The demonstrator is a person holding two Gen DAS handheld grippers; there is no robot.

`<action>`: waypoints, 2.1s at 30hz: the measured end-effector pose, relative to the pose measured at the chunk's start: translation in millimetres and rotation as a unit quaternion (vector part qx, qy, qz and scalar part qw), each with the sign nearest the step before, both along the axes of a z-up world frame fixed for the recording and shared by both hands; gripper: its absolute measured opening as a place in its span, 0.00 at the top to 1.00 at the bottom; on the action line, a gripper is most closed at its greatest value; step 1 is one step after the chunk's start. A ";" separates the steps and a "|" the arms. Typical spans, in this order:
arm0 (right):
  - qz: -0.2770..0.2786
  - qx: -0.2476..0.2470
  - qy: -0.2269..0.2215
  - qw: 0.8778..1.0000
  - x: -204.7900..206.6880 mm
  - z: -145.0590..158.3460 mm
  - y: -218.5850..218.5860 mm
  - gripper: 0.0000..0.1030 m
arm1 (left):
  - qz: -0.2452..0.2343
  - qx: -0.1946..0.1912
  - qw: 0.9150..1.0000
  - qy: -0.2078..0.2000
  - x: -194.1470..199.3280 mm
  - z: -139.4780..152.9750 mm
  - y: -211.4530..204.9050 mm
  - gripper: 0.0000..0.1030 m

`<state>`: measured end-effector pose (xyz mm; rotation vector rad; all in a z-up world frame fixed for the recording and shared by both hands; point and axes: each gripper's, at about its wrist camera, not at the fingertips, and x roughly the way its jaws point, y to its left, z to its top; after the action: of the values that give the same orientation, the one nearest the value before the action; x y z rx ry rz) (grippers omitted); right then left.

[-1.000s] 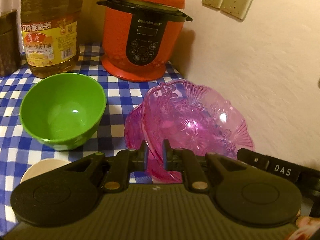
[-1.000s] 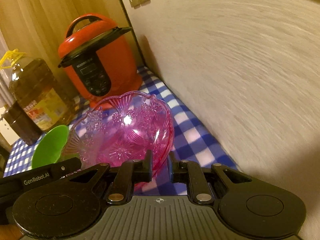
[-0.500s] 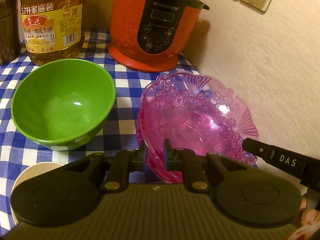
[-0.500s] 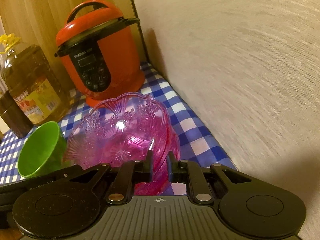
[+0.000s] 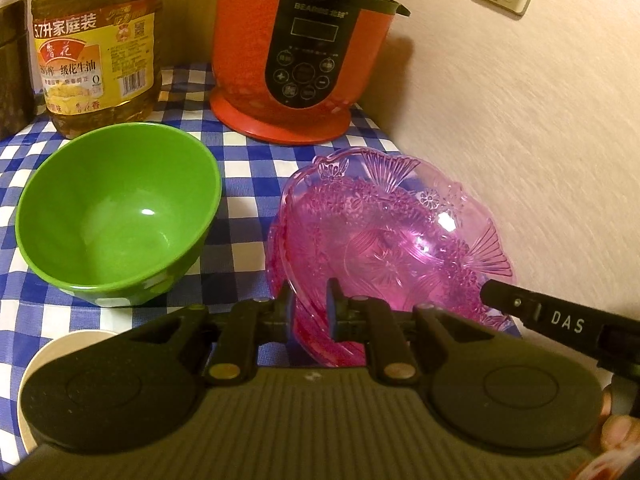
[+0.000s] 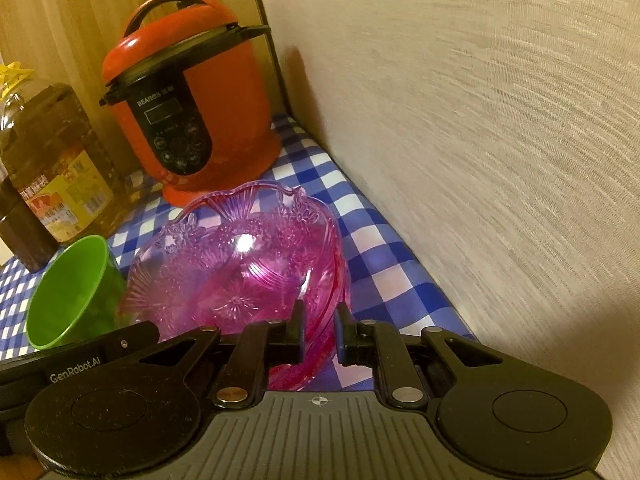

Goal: Organize plates and bowls
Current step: 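Lower the pink plate onto the plate stack beside the rice cooker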

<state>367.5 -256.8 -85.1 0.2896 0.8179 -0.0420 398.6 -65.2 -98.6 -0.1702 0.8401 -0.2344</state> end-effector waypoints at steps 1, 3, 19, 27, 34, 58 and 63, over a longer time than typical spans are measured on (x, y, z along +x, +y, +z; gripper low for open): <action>0.001 -0.001 0.000 1.000 0.1 0.0 0.2 0.86 | 0.000 0.001 1.000 -0.001 -0.1 -0.1 -0.2 0.86; 0.002 -0.004 -0.001 1.000 0.7 -0.1 1.1 0.86 | -0.002 0.006 1.000 -0.004 -0.8 0.0 -1.3 0.86; -0.006 -0.003 -0.006 1.000 2.2 -1.7 -4.0 0.86 | -0.010 0.037 0.999 -0.016 -0.1 -2.1 -5.5 0.84; -0.011 0.000 -0.018 1.000 -0.7 2.8 -5.6 0.86 | -0.016 0.068 0.997 -0.024 -3.8 0.0 -8.2 0.71; -0.026 0.014 -0.008 1.000 -1.9 1.0 -14.9 0.86 | -0.003 0.047 0.998 -0.039 -10.8 8.2 3.5 0.71; -0.025 0.047 0.003 0.999 -15.7 2.8 -20.3 0.86 | 0.002 0.002 1.000 -0.025 -21.3 13.3 12.5 0.77; -0.025 0.050 -0.012 0.998 -32.1 14.0 -16.9 0.86 | 0.009 -0.011 0.999 -0.031 -36.8 30.6 13.5 0.77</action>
<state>335.3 -273.6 -71.1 0.4040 0.7895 -0.0452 361.8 -51.6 -68.0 -0.1904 0.7753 -0.2314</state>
